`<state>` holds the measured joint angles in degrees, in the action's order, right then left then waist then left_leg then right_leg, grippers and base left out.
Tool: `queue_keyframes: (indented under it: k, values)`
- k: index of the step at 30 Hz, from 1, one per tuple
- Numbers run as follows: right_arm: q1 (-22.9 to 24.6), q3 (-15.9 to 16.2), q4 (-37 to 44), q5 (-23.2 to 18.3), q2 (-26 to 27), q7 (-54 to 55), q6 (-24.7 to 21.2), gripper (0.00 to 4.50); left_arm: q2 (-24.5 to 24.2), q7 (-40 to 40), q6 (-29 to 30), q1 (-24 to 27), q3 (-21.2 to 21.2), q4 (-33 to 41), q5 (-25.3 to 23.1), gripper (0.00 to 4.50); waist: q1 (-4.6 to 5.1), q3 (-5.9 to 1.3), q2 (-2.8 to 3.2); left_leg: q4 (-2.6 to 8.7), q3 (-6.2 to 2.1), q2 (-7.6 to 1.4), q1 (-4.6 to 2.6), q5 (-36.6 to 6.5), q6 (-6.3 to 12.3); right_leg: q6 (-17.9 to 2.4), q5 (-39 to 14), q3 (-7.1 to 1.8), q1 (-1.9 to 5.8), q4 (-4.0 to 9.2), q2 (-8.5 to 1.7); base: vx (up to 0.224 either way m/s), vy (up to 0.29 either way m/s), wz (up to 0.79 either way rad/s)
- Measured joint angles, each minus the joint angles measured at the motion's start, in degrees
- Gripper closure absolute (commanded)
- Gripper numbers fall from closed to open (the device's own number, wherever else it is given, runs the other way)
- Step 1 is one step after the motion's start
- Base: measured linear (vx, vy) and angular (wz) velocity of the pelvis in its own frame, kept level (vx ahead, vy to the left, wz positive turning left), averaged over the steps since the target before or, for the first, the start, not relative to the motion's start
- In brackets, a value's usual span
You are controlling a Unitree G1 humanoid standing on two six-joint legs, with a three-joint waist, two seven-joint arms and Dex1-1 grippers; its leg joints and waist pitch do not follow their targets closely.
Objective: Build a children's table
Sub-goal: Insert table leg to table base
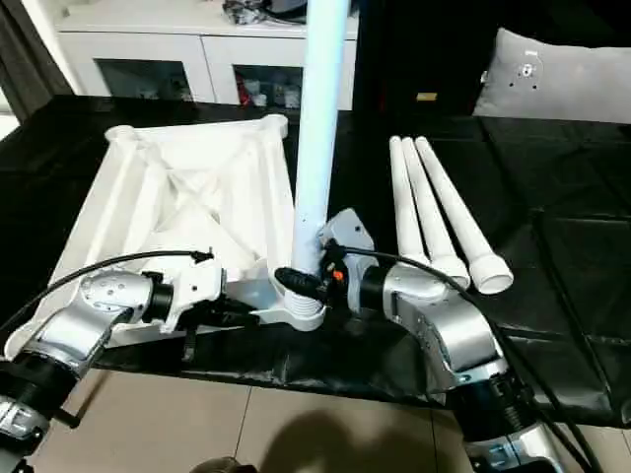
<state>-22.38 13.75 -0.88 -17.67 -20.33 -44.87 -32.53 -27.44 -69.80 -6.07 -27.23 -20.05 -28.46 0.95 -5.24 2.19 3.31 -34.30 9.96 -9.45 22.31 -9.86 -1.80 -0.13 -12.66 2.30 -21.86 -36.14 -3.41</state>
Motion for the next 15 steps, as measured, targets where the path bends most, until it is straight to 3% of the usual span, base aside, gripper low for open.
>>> queue_keyframes:
  k: [15]
  values:
    - [-0.72,-1.21,-3.92,-0.72,0.30,-1.91,0.57,2.59,0.65,-0.51,-0.46,-1.60,-0.07,-2.39,-0.66,4.50,-0.19,-0.07,-0.13,-0.01,0.00,0.01,-0.31,0.01,-0.01,-0.02,0.01,-0.01,0.30,0.00,-0.02,0.000,0.000,0.00]
